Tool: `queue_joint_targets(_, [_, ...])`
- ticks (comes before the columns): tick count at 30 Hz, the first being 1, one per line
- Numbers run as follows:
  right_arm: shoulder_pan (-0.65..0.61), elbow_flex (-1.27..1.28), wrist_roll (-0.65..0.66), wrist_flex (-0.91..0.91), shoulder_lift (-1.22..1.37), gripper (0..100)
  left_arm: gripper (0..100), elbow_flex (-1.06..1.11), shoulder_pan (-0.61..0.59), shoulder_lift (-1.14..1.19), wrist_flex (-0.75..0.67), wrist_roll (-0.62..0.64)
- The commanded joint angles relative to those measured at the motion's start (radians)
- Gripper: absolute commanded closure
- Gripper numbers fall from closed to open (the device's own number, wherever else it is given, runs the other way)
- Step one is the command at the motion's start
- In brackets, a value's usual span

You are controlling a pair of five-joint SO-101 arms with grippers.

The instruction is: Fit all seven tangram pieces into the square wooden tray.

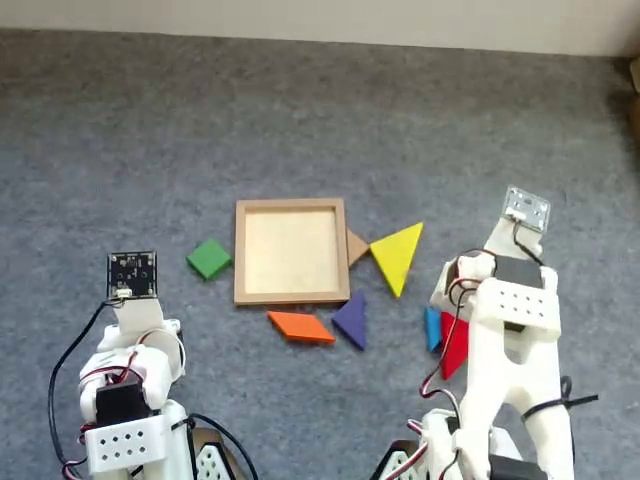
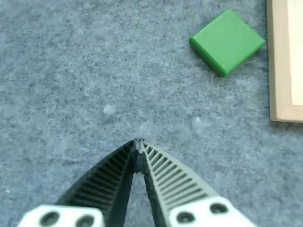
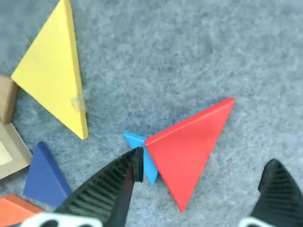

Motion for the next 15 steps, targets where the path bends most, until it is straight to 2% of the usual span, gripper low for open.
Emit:
queue_joint_targets(1, [0.013, -0.010, -0.061, 0.002, 0.013, 62.5, 99, -0.018, -0.013, -0.013, -0.017, -0.003])
queue_joint_targets(4, [-0.008, -0.019, -0.239, 0.002, 0.065, 62.5, 99, -0.018, -0.013, -0.013, -0.017, -0.003])
queue_joint_targets(7, [-0.051, -0.021, -0.354, 0.001, 0.114, 62.4, 99, -0.018, -0.013, -0.013, -0.017, -0.003])
queue_joint_targets(11, [-0.085, -0.013, -0.437, -0.087, 0.191, 62.4, 99, -0.018, -0.013, -0.013, -0.017, -0.003])
queue_joint_targets(15, [-0.082, -0.013, -0.443, -0.236, 0.285, 62.4, 99, -0.018, -0.013, -0.013, -0.017, -0.003])
